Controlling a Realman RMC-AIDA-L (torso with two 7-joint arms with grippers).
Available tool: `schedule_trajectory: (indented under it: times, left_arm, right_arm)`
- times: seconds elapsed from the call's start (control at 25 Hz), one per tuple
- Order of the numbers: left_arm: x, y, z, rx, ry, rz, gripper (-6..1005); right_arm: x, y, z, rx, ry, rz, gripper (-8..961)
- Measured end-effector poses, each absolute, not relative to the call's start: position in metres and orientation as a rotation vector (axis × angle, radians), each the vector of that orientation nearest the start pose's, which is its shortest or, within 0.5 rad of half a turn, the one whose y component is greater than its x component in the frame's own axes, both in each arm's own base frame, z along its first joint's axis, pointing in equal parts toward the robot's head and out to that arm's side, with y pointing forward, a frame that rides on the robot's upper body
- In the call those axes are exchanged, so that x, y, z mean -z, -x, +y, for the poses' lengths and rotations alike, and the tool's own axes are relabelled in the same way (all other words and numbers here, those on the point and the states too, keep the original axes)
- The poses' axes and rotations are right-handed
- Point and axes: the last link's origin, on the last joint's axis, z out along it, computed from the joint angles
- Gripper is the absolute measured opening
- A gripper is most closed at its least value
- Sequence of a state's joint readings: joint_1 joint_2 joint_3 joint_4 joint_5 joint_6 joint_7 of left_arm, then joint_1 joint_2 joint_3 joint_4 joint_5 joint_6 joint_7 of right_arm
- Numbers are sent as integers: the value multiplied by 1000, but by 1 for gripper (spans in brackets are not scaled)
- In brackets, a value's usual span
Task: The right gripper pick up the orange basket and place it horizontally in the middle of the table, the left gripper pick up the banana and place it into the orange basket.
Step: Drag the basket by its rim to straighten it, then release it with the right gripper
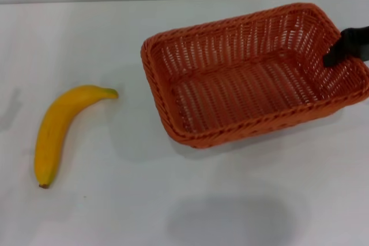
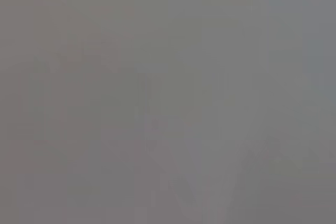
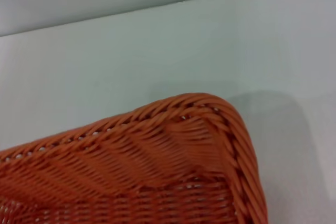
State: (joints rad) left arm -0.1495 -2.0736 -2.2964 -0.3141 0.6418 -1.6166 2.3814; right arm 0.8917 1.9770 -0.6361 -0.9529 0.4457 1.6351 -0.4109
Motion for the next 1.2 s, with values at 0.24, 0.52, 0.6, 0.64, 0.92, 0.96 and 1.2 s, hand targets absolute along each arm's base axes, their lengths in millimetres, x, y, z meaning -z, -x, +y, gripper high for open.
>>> schedule_trajectory:
  times: [0.24,0.52,0.6,0.64,0.92,0.96,1.2]
  left_arm:
    - [-87,355,241,1169,1412,-467,862]
    - [-88,355,241,1161,1414,-463,862]
    - [-88,356,241,1161,1414,-464,861]
    - [-88,356,241,1160,1414,-464,861]
    - [-88,356,241,1156,1411,-464,861]
    - [-88,356,241,1155,1411,-464,860]
    - [-87,356,243,1152,1414,-469,860]
  right_arm:
    - [-77,-214,408,2,2127,1739,153]
    - [-79,-221,406,-61,2044,1745,161]
    - [-80,-221,405,-84,2029,1736,163]
    - [-81,-221,405,-92,2028,1735,164]
    - [-69,-221,402,-42,2065,1747,172]
    - [-67,-221,402,-33,2070,1746,173]
    - [-60,-225,398,12,2085,1781,182]
